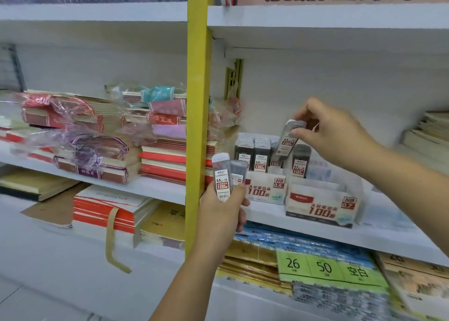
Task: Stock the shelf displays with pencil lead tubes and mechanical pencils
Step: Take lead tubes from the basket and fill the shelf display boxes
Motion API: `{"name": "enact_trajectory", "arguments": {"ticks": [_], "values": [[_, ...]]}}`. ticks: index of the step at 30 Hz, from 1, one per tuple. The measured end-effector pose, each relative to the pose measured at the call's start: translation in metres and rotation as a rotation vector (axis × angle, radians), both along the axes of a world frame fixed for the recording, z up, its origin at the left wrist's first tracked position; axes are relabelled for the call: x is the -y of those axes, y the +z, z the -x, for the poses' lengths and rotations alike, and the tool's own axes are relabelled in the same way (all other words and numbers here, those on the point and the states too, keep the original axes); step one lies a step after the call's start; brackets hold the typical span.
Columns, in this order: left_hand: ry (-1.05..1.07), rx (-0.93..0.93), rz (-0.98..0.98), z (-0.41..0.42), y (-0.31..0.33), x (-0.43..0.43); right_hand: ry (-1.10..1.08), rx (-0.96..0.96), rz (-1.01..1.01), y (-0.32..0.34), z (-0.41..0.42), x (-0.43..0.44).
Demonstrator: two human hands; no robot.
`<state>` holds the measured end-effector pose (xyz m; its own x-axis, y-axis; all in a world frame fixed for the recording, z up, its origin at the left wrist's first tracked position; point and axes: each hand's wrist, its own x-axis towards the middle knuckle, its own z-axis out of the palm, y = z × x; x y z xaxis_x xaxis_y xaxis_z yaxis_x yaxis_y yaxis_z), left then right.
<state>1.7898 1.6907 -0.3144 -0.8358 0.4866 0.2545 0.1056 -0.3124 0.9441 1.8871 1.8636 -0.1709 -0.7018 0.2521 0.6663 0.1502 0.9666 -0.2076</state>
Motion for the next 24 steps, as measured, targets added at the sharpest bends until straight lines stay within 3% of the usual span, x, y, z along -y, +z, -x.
{"name": "enact_trajectory", "arguments": {"ticks": [5,8,12,16,20,24], "values": [[-0.056,0.025,-0.028,0.009,-0.004,-0.004,-0.040,0.174,-0.062,-0.008,0.027,-0.008],[-0.126,0.058,-0.061,0.011,-0.007,-0.002,-0.085,0.171,-0.058,-0.019,0.036,-0.016],[-0.193,0.061,-0.074,0.013,-0.011,0.000,-0.174,0.102,-0.284,-0.029,0.038,-0.021],[-0.229,0.051,-0.073,0.015,-0.012,0.004,-0.250,0.107,-0.352,-0.032,0.032,-0.018],[-0.248,0.030,-0.073,0.012,-0.010,0.006,-0.027,-0.034,-0.164,-0.044,0.012,0.018],[-0.297,0.014,-0.089,0.006,-0.009,0.004,0.222,0.051,0.336,-0.063,0.006,0.049]]}}
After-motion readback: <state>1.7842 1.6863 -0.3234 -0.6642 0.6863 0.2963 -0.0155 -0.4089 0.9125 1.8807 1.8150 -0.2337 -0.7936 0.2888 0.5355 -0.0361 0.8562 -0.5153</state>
